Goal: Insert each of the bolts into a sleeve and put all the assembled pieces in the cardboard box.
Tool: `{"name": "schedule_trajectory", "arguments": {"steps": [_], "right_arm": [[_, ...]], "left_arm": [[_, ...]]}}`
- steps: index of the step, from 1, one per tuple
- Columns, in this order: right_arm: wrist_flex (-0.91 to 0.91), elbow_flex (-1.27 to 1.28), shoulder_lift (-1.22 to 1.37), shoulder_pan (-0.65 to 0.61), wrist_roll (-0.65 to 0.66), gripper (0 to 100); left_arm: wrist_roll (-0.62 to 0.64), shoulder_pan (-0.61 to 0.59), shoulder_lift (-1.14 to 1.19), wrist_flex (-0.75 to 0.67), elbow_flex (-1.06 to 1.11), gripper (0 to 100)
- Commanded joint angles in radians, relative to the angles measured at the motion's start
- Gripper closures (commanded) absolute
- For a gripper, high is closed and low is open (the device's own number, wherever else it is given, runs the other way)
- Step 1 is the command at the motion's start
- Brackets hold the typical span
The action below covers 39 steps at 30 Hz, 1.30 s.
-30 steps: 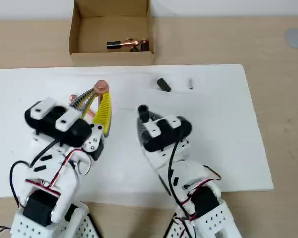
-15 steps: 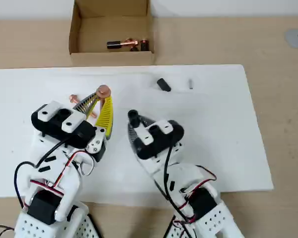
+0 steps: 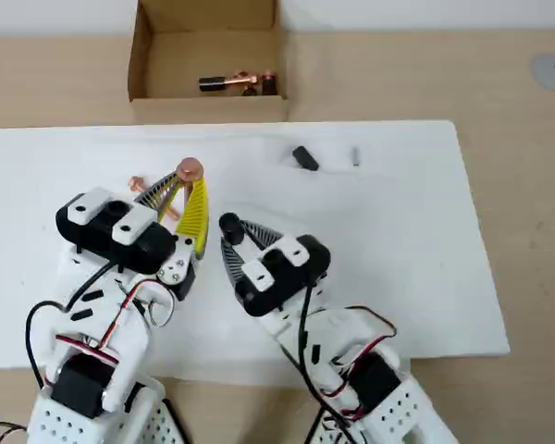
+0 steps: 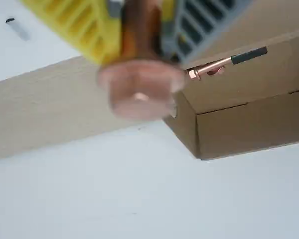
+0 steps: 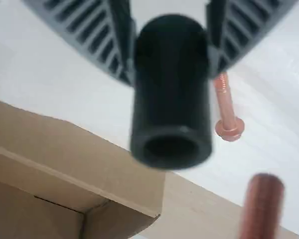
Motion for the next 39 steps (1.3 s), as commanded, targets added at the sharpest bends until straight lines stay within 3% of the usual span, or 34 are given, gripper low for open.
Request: {"name": "schedule_trajectory", "arguments": {"steps": [1,8,14,28,39], "right_arm": [[-0.025,0.001,-0.113,-0.024,0.009,98.8],[-0.023,0.001,-0.111,-0.024,0.009,98.8],[0.012,0.001,-0.110,-0.067,0.009,98.8],[0.025,0.001,-0.111,-0.159,0.003,98.8],[0.025,0.001,-0.117,-0.157,0.003,98.8]], "left_arm": [[0.061,-0.011,-0.016,0.034,-0.031,99],[0.157,-0.025,-0.019,0.143,-0.081,99],[0.216,-0.055,-0.111,0.048,-0.072,99],[0.414,-0.055,-0.133,0.046,-0.072,99],[0.446,-0.055,-0.134,0.052,-0.043,99]]}}
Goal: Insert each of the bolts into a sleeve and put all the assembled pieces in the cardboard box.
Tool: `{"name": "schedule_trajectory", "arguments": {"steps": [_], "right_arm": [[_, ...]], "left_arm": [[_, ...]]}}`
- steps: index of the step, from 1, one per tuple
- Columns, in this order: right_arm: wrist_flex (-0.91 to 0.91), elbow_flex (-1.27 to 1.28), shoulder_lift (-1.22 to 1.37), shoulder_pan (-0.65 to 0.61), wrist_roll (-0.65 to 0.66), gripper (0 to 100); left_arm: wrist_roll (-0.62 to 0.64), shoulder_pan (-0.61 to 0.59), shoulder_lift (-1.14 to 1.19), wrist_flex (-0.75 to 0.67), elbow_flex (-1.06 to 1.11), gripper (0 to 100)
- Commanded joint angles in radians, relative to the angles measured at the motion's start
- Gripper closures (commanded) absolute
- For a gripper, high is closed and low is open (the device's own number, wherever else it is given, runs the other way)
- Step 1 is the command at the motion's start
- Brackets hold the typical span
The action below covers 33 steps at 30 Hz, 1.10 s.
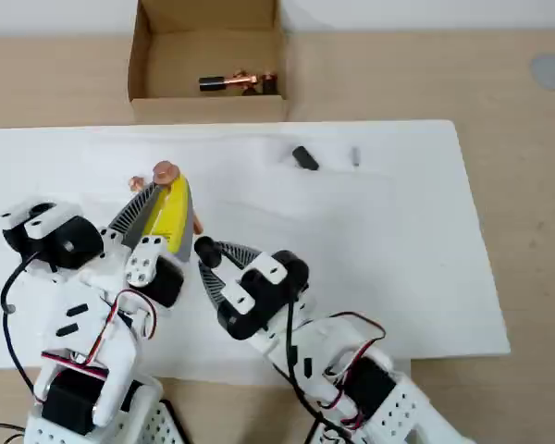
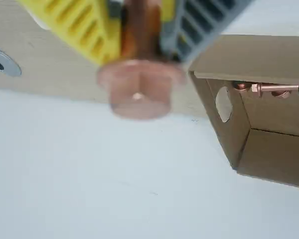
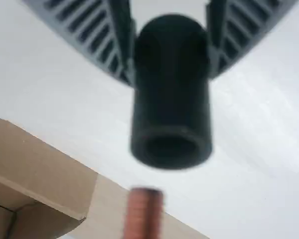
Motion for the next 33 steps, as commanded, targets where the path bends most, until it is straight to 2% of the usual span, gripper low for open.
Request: {"name": "schedule_trajectory", "arguments": {"steps": [1,9,15,33], "right_arm": [[-0.003,0.001,-0.117,-0.018,0.003,98.8],[-0.003,0.001,-0.117,-0.018,0.005,98.8],[-0.003,0.001,-0.117,-0.016,0.006,98.8],[-0.003,0.001,-0.117,-0.016,0.008,98.8]], "left_arm": [[0.025,-0.012,-0.015,-0.026,-0.028,99],[0.049,-0.015,-0.015,-0.021,-0.011,99],[0.074,-0.014,-0.015,0.106,-0.009,99],[0.072,-0.008,-0.012,0.110,-0.104,99]]}}
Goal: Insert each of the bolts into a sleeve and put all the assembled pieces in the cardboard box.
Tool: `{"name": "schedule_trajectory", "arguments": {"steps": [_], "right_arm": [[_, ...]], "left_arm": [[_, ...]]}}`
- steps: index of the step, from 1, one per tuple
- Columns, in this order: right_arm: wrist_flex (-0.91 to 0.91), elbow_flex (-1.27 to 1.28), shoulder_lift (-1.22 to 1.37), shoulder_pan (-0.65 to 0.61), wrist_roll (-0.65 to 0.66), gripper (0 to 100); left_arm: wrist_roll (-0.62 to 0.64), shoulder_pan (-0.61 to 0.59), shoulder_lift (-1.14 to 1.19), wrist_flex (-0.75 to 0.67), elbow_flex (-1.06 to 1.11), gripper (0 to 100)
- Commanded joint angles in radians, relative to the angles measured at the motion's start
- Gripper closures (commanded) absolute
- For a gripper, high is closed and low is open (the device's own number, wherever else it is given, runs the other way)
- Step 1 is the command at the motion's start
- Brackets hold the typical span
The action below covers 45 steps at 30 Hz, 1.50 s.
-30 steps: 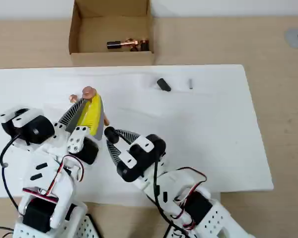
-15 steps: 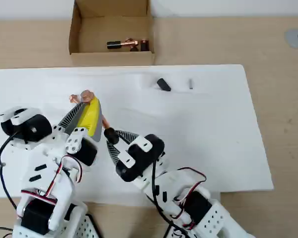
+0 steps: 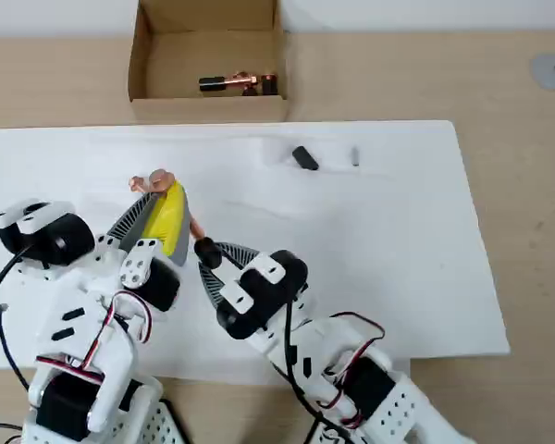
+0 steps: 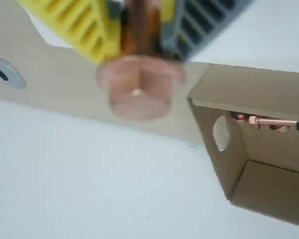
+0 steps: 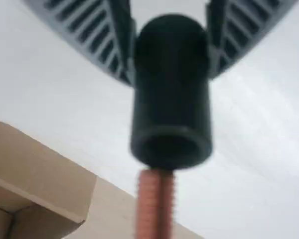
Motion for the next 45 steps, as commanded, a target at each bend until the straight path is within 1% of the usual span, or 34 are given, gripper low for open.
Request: {"name": "schedule_trajectory", "arguments": {"steps": [1,7,10,14,19,24,27,30,40,45], "right_arm": [[-0.005,-0.002,-0.116,-0.016,0.008,98.8],[-0.005,-0.002,-0.113,-0.016,0.008,98.8],[-0.005,-0.002,-0.113,-0.016,0.008,98.8],[-0.005,-0.002,-0.111,-0.015,0.008,98.8],[-0.005,-0.002,-0.111,-0.015,0.008,98.8],[-0.005,-0.002,-0.113,-0.015,0.008,98.8],[-0.005,-0.002,-0.114,-0.015,0.008,98.8],[-0.005,-0.002,-0.116,-0.015,0.008,98.8],[-0.005,-0.002,-0.117,-0.013,0.008,98.8],[-0.005,-0.002,-0.117,0.033,0.008,98.8]], "left_arm": [[0.005,0.000,-0.002,-0.002,-0.064,99],[0.003,0.002,-0.002,0.002,-0.078,99],[-0.011,0.002,-0.002,0.035,-0.118,99],[-0.072,0.068,-0.002,0.084,-0.147,99],[-0.080,0.118,-0.002,0.124,-0.169,99],[-0.086,0.110,-0.002,0.126,-0.161,99],[-0.143,0.110,-0.004,0.126,-0.157,99],[-0.169,0.110,-0.004,0.118,-0.144,99],[-0.176,0.115,-0.004,0.118,-0.103,99],[-0.180,0.120,-0.004,0.123,-0.064,99]]}}
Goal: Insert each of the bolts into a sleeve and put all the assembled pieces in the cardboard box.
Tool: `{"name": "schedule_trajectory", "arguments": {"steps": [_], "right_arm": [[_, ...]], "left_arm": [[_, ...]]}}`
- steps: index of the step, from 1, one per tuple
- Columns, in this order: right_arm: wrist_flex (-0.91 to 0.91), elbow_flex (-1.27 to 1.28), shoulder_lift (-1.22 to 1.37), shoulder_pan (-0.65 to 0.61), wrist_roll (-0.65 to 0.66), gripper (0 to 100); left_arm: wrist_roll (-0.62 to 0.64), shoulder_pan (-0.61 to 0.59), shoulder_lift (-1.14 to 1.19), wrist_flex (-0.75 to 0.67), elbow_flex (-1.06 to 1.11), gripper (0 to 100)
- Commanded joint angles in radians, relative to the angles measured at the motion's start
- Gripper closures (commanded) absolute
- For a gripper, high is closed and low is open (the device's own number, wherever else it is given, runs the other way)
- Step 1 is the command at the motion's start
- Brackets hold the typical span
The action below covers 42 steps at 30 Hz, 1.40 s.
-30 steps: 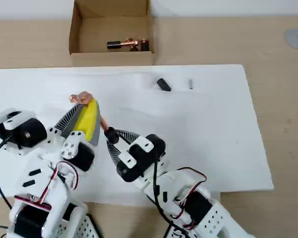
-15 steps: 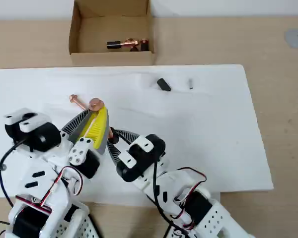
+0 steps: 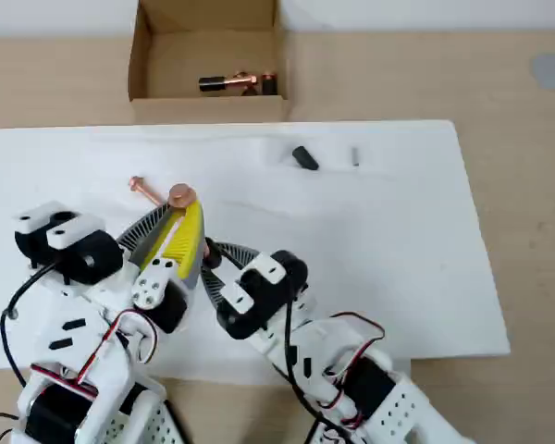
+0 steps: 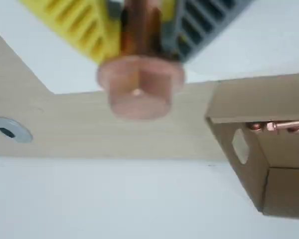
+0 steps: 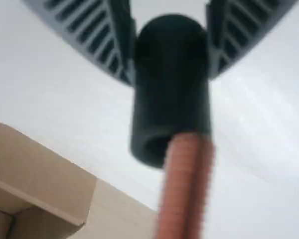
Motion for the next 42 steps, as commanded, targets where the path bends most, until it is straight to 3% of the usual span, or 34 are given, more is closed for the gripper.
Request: {"name": "schedule_trajectory", "arguments": {"steps": [1,6,15,22,28,33,40,42], "right_arm": [[-0.005,-0.004,-0.117,0.038,0.008,98.8],[-0.005,-0.004,-0.117,0.041,0.005,98.8],[-0.005,-0.004,-0.117,0.041,0.003,98.8],[-0.005,-0.004,-0.117,0.041,0.003,98.8],[-0.005,-0.004,-0.117,0.041,0.006,98.8],[-0.026,-0.004,-0.117,0.041,0.008,98.8],[-0.046,-0.004,-0.111,0.042,0.008,98.8],[-0.046,-0.004,-0.111,0.042,0.009,98.8]], "left_arm": [[-0.008,0.011,-0.001,0.002,0.015,99],[-0.031,0.006,-0.001,-0.017,0.037,99],[-0.068,-0.015,-0.021,-0.212,0.130,99],[-0.064,-0.011,-0.021,-0.222,0.152,99],[-0.069,-0.008,-0.021,-0.190,0.143,99],[-0.181,0.038,-0.019,-0.124,0.137,96],[-0.219,0.040,-0.019,0.021,0.078,95],[-0.218,0.038,-0.019,0.063,0.072,91]]}}
